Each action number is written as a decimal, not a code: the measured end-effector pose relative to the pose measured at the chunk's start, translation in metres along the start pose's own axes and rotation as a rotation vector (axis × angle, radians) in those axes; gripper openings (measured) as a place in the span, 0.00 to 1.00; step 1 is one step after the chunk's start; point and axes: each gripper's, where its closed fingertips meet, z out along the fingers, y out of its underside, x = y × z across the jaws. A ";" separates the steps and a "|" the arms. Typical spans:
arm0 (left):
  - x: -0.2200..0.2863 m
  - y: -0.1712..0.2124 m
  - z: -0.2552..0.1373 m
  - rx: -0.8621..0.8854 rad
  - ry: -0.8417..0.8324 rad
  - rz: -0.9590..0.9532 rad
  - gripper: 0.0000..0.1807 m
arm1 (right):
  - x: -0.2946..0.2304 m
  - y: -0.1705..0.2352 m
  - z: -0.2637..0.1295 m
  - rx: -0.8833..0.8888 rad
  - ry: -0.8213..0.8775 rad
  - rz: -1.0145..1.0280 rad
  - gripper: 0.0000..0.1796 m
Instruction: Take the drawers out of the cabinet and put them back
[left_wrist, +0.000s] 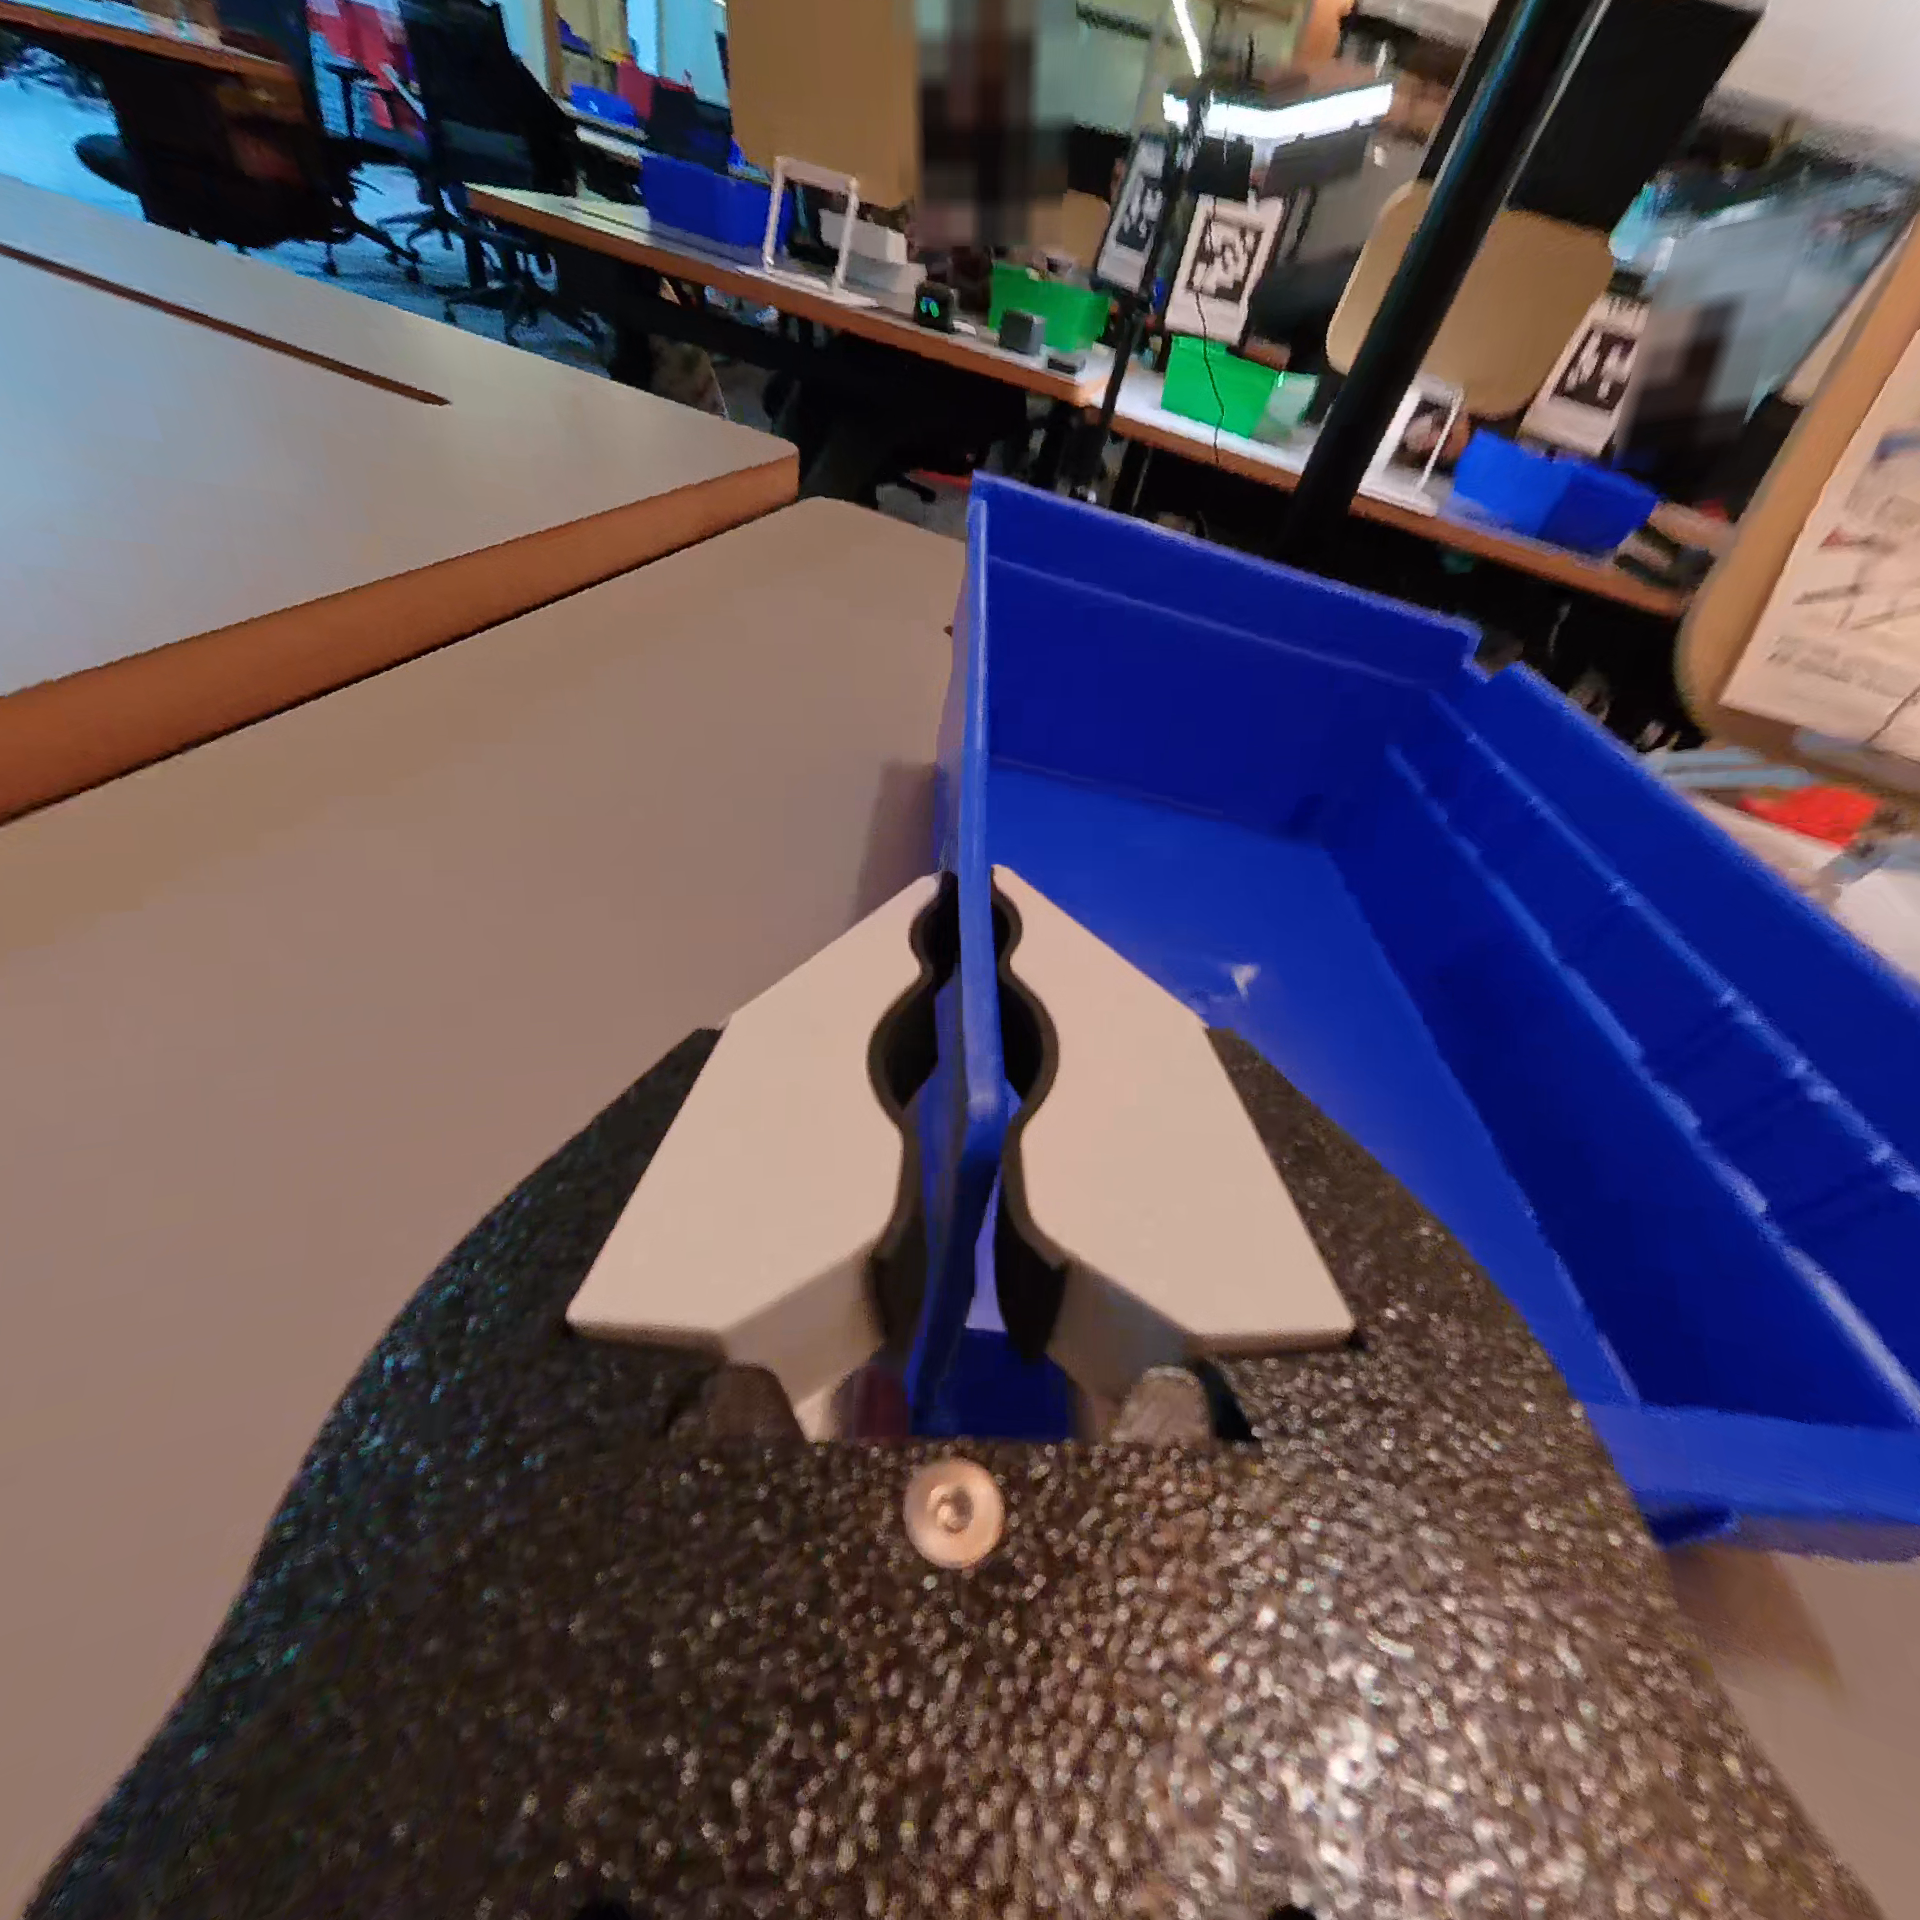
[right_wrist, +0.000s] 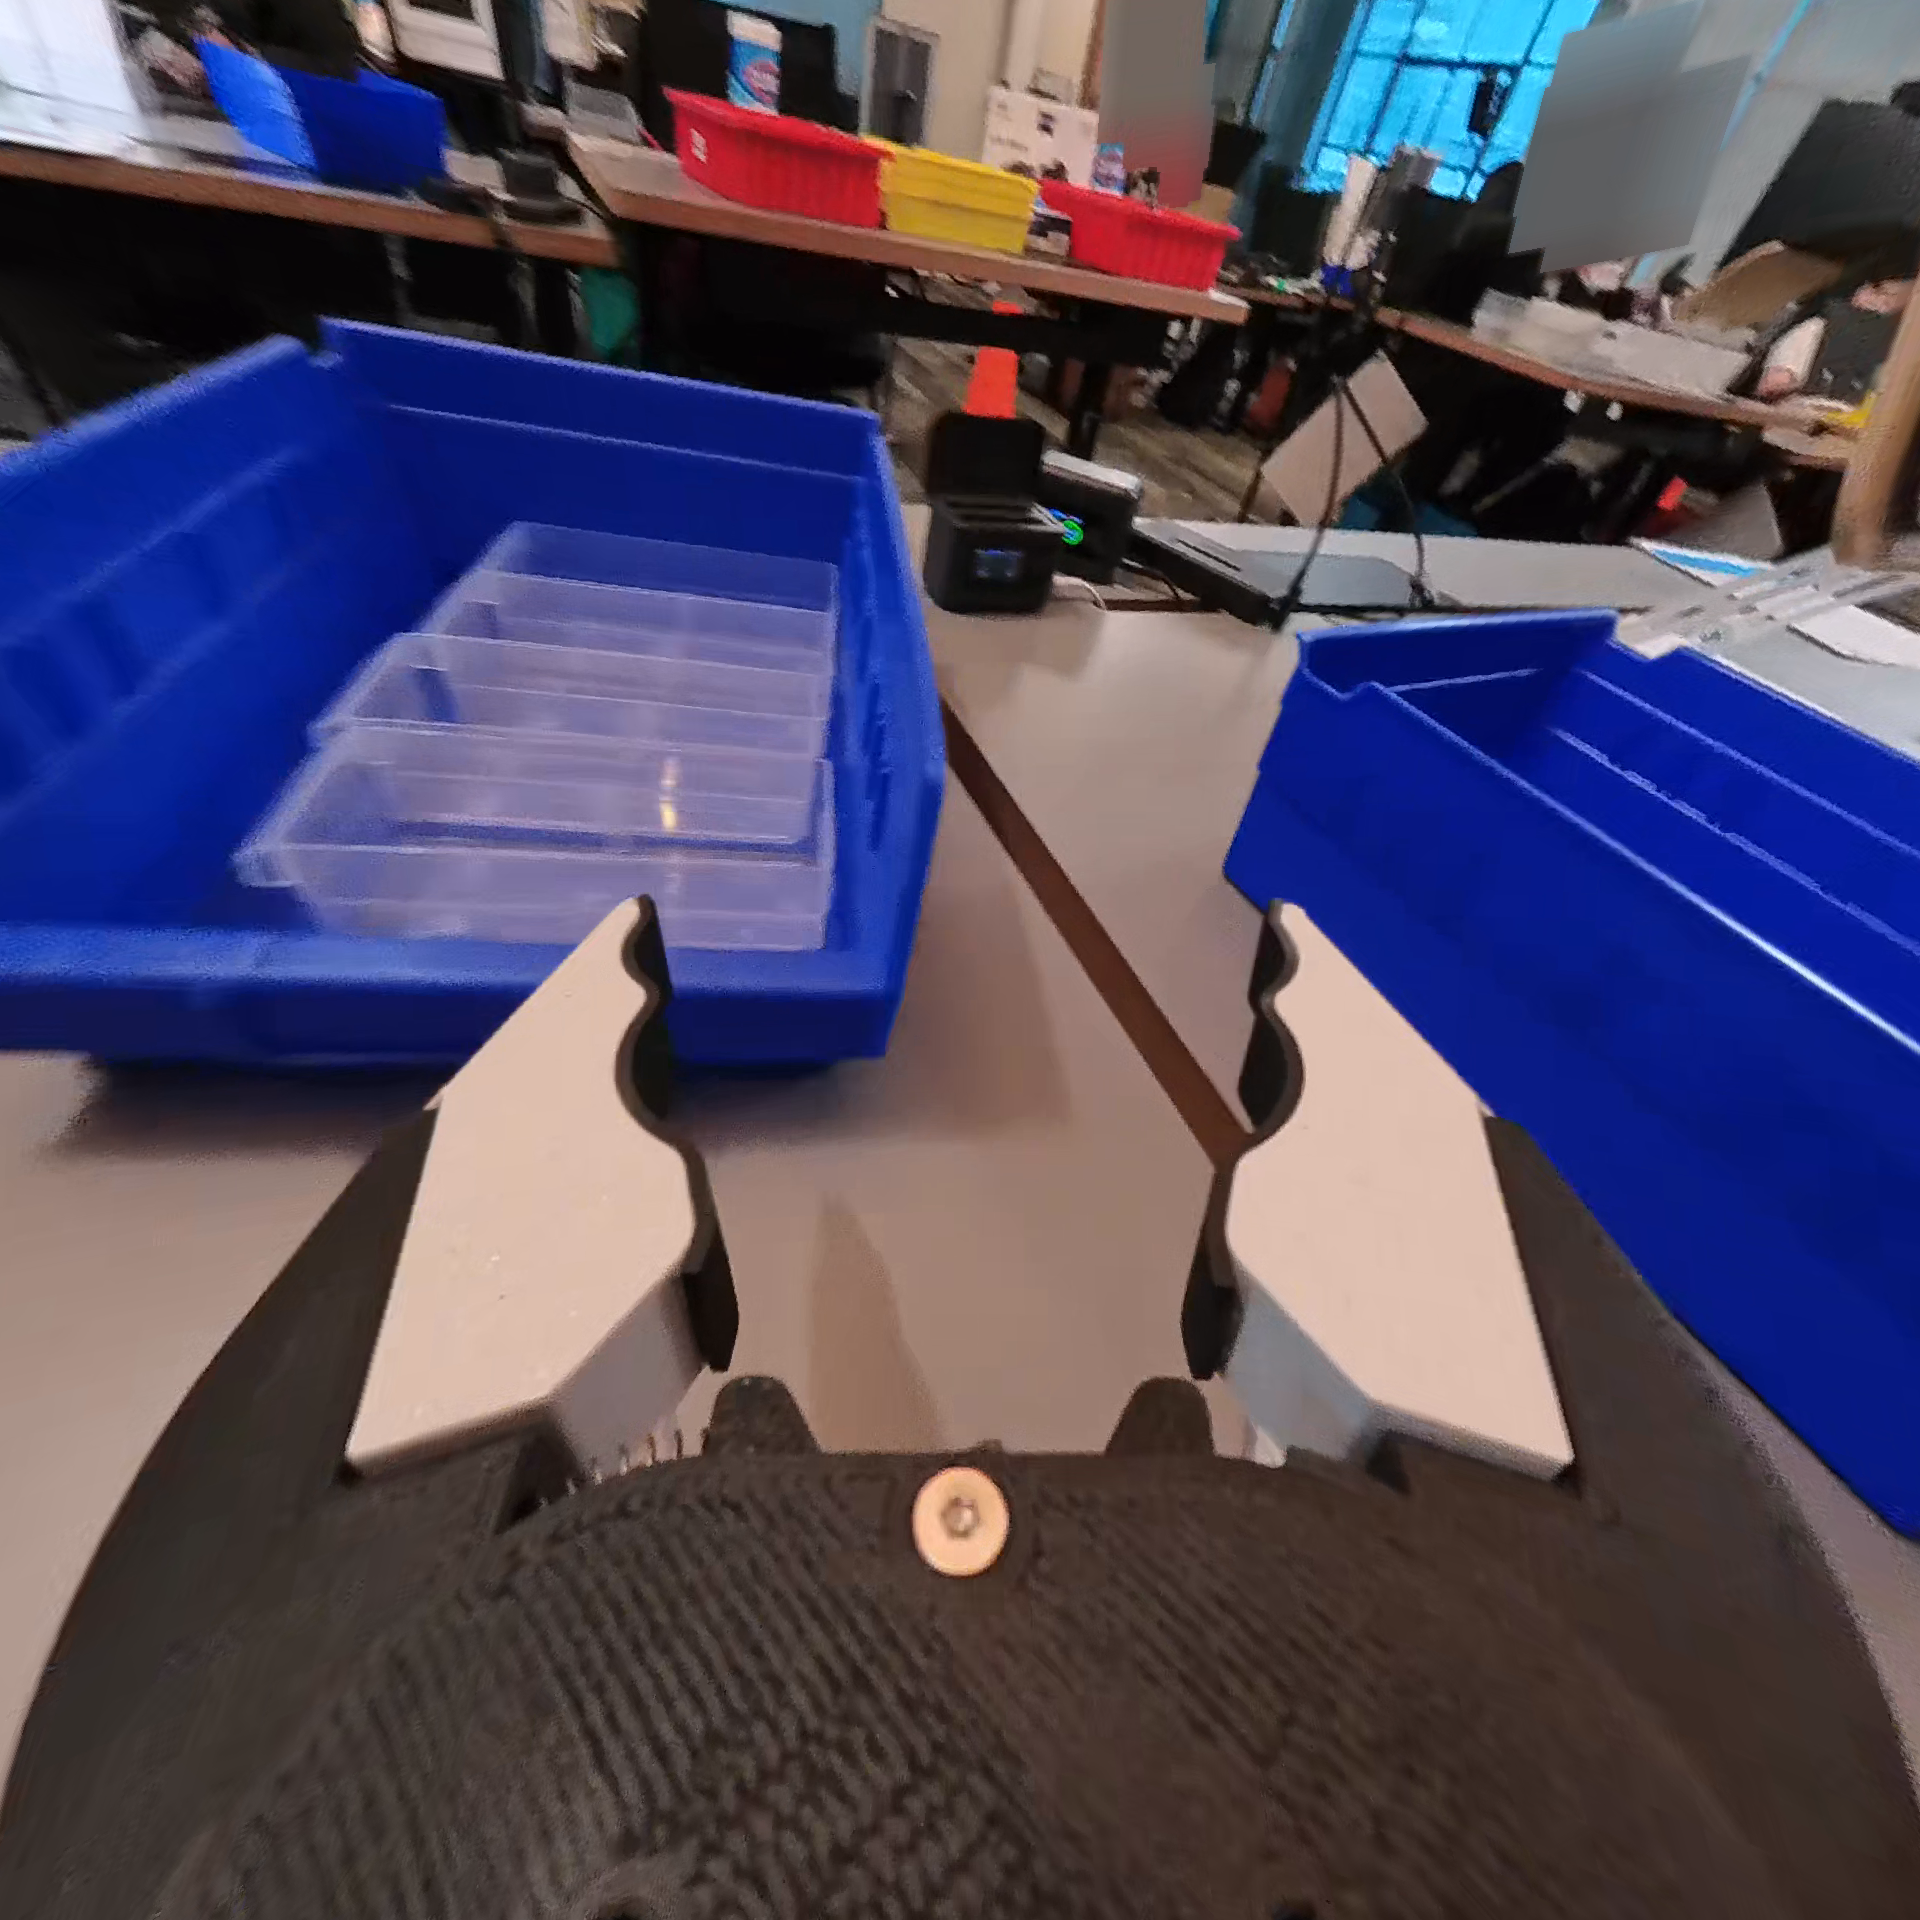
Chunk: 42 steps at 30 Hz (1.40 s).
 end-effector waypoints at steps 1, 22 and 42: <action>0.000 -0.001 -0.012 0.024 -0.001 -0.024 0.00 | 0.004 0.001 0.011 -0.017 0.007 0.010 0.60; 0.016 -0.075 -0.184 0.337 0.042 -0.144 0.00 | -0.020 0.029 0.009 -0.215 -0.337 -0.067 0.02; 0.384 -0.149 -0.219 0.334 0.638 -0.081 0.00 | -0.021 0.084 -0.248 -0.165 -0.461 -0.062 0.02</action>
